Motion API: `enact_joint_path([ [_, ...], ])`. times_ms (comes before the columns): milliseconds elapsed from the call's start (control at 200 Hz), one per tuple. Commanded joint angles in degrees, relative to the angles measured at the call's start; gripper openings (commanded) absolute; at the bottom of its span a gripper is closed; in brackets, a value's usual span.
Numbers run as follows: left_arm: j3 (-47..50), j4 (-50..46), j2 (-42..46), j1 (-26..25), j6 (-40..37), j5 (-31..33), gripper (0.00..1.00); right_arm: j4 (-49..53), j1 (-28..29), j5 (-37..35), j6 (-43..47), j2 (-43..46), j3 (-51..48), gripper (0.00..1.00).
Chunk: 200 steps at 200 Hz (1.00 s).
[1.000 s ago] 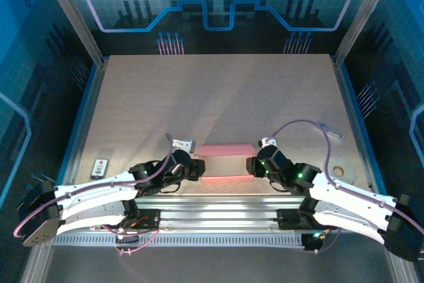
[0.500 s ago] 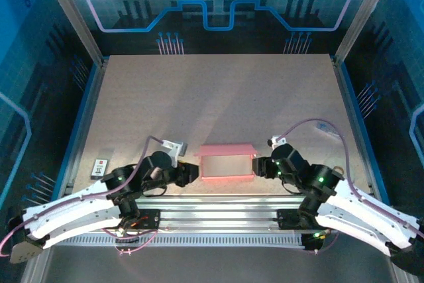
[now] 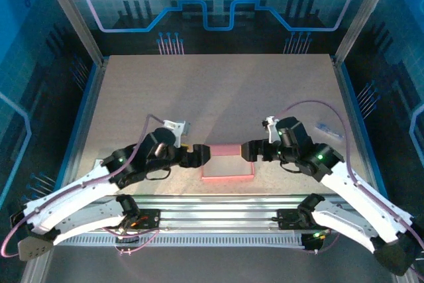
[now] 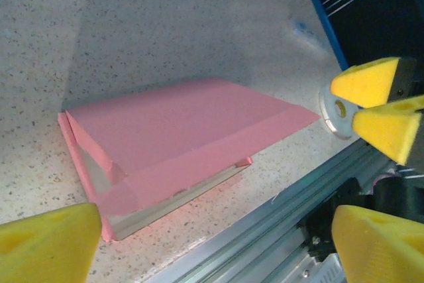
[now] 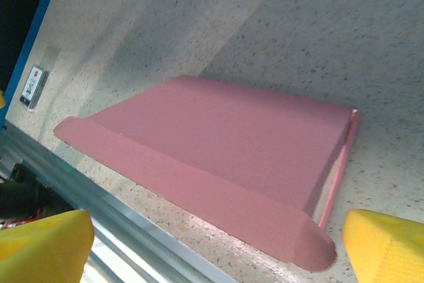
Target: Fold the paper box
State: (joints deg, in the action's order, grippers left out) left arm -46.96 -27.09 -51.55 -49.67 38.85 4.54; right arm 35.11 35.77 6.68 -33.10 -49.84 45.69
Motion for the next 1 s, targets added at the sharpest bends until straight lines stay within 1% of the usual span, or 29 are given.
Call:
enact_joint_path([
  [0,-4.4,-2.7,-4.8,2.0,-1.1,-3.4,0.99,0.2,-1.2,6.2,3.2,-2.0,2.8,0.98],
  [80,-5.6,-1.7,-7.5,2.6,-0.6,-3.9,0.99,0.0,-2.0,8.1,4.1,-2.8,3.3,0.99],
  [205,-4.9,2.9,-9.3,3.1,0.4,-4.6,1.00,-0.8,-3.4,11.2,5.2,-3.6,3.4,1.00],
  [365,-5.5,4.3,-13.5,6.0,2.6,-9.9,0.99,-2.9,-4.4,14.4,5.4,-6.4,2.8,1.00],
  [495,-6.4,5.4,-16.6,7.1,2.0,-13.2,0.99,-5.2,-4.4,14.7,4.5,-7.9,1.8,1.00],
  [615,-7.0,5.9,-19.9,8.2,1.8,-17.9,0.99,-7.1,-4.4,15.5,3.3,-8.9,0.3,1.00],
  [786,-5.0,9.3,-23.0,8.3,2.2,-23.3,0.99,-9.9,-4.4,16.4,1.1,-9.9,-3.0,1.00],
  [996,-0.3,13.3,-23.9,8.2,4.1,-25.8,0.99,-14.9,-4.3,17.0,-2.4,-9.8,-8.9,0.99],
])
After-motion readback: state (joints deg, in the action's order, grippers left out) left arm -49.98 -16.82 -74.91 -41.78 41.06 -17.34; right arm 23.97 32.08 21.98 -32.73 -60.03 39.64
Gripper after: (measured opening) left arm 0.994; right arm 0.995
